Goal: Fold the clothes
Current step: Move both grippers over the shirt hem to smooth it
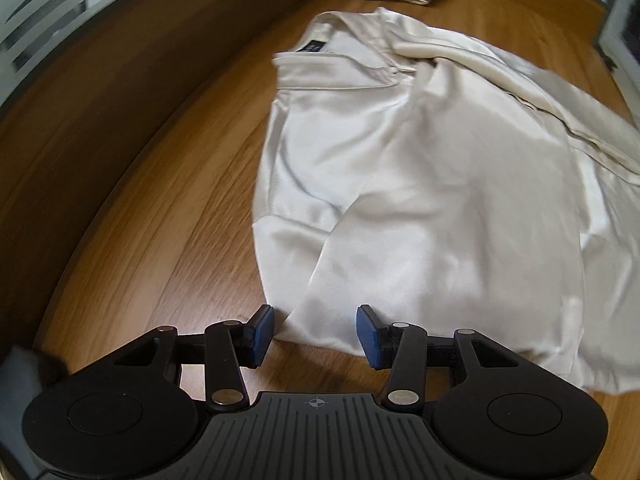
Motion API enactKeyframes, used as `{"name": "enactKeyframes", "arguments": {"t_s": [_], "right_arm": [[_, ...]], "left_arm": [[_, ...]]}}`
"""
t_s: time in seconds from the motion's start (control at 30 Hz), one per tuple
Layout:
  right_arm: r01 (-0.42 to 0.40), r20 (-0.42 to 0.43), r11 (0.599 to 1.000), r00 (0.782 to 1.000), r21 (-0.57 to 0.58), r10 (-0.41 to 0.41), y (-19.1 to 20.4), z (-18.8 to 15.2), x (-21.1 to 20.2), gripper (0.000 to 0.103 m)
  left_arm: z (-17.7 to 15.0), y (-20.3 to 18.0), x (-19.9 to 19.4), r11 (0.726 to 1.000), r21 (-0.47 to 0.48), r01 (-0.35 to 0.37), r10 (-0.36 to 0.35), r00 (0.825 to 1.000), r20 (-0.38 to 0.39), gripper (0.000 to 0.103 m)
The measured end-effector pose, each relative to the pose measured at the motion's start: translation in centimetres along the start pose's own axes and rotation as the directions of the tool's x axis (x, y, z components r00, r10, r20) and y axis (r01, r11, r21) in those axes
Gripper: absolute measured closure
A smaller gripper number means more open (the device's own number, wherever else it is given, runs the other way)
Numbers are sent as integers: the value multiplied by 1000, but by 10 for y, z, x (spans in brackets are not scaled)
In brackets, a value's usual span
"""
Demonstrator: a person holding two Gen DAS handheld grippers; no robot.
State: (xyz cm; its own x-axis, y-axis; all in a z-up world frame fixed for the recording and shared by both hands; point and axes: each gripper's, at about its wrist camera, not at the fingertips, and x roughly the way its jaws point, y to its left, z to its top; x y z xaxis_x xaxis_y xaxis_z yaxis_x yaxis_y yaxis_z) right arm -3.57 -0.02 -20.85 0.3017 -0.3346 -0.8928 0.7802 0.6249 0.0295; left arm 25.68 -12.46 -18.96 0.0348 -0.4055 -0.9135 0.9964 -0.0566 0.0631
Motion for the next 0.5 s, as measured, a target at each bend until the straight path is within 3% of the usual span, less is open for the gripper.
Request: {"name": "enactKeyframes", "arguments": {"t_s": [0.33,0.4,0.5], "right_arm": [[27,-19,1000,999,-6,-27,8,0,6,56],[30,-19,1000,999,-1,-30,8,1,6,67],[35,-19,999,999,-1,-35,11,2,6,75]], "left_arm": [[-5,4,-7,984,137,116,-117,993,-3,46],[-7,4,-5,978,171,118,-119,993,-4,46],[-9,2,-3,967,226,115,-117,993,-4,46]]}}
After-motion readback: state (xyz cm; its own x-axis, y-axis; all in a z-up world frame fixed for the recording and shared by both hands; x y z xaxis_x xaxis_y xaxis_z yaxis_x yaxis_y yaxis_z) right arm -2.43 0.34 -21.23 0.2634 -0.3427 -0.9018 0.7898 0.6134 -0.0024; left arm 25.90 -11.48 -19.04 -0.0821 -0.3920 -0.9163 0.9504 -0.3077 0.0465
